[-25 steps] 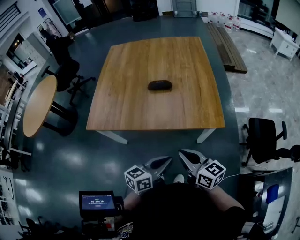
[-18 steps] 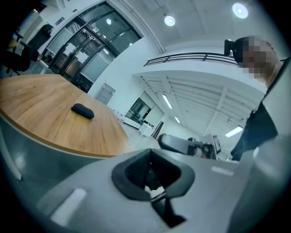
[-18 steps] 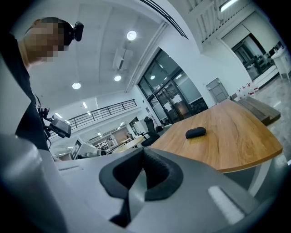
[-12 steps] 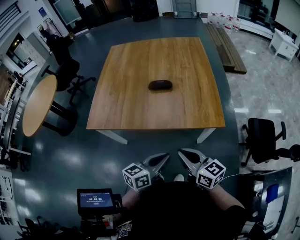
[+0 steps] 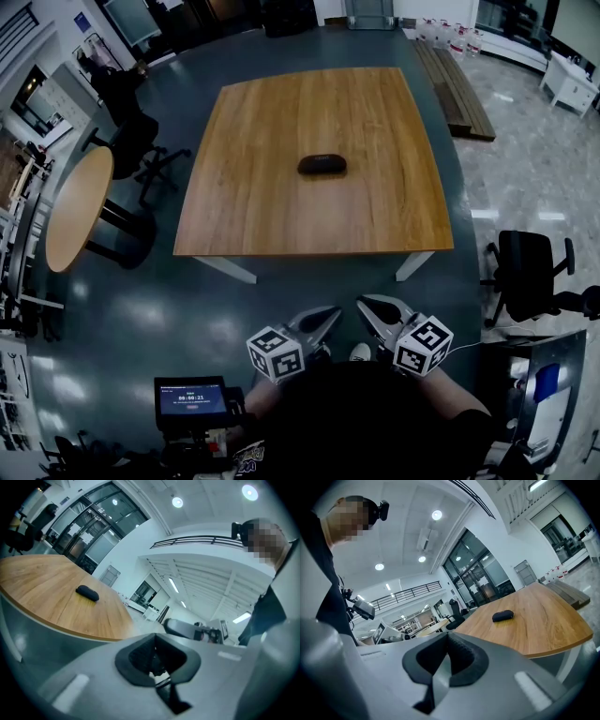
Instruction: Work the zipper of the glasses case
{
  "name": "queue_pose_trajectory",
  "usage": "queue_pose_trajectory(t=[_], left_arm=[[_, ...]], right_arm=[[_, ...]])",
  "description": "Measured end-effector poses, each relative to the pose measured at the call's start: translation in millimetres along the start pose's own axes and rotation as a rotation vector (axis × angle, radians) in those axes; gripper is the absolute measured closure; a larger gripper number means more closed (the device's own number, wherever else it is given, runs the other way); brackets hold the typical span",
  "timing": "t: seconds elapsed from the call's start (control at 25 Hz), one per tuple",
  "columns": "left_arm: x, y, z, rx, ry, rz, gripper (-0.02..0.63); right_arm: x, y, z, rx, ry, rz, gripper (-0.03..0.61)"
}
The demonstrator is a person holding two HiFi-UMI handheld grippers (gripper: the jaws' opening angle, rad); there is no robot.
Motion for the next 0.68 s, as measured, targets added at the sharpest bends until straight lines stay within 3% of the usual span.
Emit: queue_pose_trajectory(t=[0.68], left_arm=[[-0.9,-3.8,-4.1,0.008,-0.021,0.005,0.615]], right_arm=[[-2.1,-0.5,-4.5,-0.011,0.000,0.003,0.574]])
Point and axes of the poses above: the fingertips, and each gripper's own axes: y forward along the fingers, x to its right, z out of its top, the point moved 6 cm from there along -y, backward along the fingers, and after that the axes turned 10 degrees about y, right-handed, at the moved point
